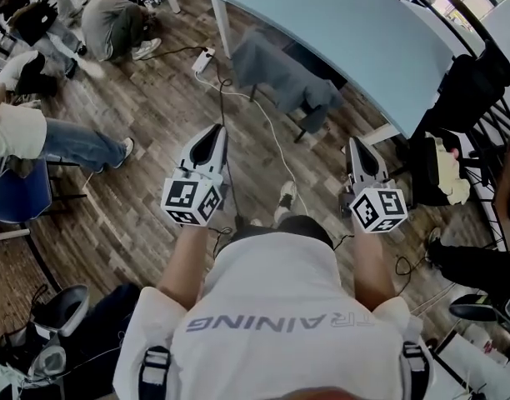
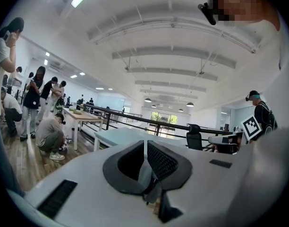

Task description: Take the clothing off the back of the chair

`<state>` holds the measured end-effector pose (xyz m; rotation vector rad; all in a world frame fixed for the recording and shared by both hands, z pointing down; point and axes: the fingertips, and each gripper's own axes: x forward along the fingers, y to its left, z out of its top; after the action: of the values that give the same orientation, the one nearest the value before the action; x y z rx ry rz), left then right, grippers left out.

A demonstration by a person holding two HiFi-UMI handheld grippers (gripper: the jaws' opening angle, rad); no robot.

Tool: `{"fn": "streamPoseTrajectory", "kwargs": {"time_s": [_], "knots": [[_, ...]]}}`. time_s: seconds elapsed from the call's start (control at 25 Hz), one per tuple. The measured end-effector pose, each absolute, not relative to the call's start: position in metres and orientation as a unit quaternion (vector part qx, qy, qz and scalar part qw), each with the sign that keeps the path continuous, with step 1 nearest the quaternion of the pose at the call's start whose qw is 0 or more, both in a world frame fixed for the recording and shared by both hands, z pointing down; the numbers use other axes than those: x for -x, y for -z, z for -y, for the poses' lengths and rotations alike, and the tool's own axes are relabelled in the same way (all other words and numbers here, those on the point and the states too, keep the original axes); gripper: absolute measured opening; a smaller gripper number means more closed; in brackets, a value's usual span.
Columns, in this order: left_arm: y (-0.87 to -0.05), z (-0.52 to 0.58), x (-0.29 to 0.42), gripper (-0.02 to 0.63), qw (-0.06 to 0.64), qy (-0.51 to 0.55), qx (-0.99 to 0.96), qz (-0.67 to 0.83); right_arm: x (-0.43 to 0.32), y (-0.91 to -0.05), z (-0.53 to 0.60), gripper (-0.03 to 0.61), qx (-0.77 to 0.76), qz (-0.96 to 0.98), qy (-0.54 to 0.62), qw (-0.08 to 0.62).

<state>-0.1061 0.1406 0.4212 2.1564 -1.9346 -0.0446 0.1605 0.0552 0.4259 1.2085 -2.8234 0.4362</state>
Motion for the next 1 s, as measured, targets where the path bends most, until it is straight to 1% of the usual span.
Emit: {"fn": "streamPoseTrajectory", "kwargs": {"time_s": [0.6,0.8,1.0], "knots": [[-0.424,0.028,0.107,0.051,0.118,0.014,-0.715,0.689,-0.166,-0.441,0.124,0.020,-0.368,0.916,-0.157,0.017],[-0.418,0.070,0.109,0.051,0.114,0.003,-0.724,0.680,-0.161,-0.443,0.162,0.020,-0.373,0.912,-0.170,0.014],[-0.425,0.111,0.131,0.051,0.123,0.004,-0.739,0.662,-0.140,-0.448,0.189,0.020,-0.393,0.903,-0.173,0.018]]}}
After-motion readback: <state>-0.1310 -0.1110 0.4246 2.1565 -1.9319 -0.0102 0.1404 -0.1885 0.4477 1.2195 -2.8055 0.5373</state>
